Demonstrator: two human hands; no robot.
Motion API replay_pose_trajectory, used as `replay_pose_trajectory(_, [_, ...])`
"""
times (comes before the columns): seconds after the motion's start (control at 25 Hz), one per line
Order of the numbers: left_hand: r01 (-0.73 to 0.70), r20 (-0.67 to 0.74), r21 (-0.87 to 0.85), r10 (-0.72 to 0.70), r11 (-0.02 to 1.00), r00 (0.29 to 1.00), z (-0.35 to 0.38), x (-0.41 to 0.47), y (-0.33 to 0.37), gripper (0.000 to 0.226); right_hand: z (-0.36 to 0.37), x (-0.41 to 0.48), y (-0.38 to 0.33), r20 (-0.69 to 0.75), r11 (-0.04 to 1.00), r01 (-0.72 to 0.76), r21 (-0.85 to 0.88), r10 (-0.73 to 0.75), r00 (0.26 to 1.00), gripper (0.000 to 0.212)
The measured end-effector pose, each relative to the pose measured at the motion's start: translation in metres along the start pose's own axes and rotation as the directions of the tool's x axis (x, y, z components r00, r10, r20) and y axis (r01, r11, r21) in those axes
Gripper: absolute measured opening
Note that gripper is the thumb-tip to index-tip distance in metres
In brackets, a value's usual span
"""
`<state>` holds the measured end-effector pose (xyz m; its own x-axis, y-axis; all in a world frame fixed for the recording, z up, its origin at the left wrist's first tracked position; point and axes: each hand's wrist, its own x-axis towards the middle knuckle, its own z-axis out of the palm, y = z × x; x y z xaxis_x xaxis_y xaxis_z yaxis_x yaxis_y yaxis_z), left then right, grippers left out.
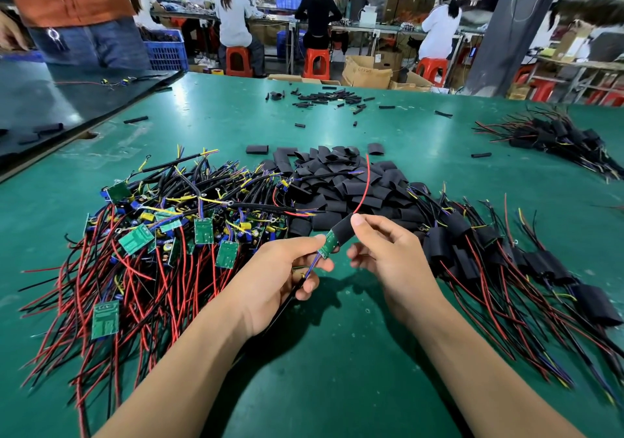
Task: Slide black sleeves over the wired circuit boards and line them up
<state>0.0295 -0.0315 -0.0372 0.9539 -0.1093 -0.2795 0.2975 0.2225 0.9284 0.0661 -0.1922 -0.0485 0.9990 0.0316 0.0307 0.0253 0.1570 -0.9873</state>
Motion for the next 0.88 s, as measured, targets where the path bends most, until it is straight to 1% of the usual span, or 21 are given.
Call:
replay_pose_trajectory(0.08, [-0.018,-0.001,0.018,0.018,1.000,1.000,-0.001,0.001,-0.002,0.017,0.000,-0.001,-0.002,0.037,0.998,-0.019,0.052,0.017,0.999,0.013])
replay_pose_trajectory(0.2, [-0.078,-0.025,0.051,0.079,0.996,0.997,-0.003,0.003,-0.006,0.016,0.003,-0.003,-0.004,0.036,1.000,-0.003,0.017,0.002,0.999,0.020])
replay_pose_trajectory(0.32, [-0.128,-0.044,0.088,0.132,0.988,0.990,-0.004,0.004,-0.009,0.012,0.005,-0.005,-0.004,0.028,1.000,-0.013,-0.010,0.013,1.000,0.018])
replay_pose_trajectory(0.48, [-0.182,-0.093,0.187,0.202,0.965,0.975,-0.003,0.004,-0.012,0.008,0.006,-0.004,-0.004,0.034,0.998,-0.048,0.042,0.046,0.998,0.016])
replay_pose_trajectory(0.6, [-0.214,-0.117,0.231,0.245,0.949,0.962,-0.002,0.003,-0.012,0.005,0.005,-0.003,-0.004,0.062,0.997,-0.065,0.049,0.062,0.996,0.012])
replay_pose_trajectory(0.88, [-0.243,-0.124,0.271,0.284,0.932,0.951,-0.001,0.001,-0.010,0.007,0.004,0.000,-0.002,0.126,0.993,-0.076,0.092,0.064,0.990,0.011])
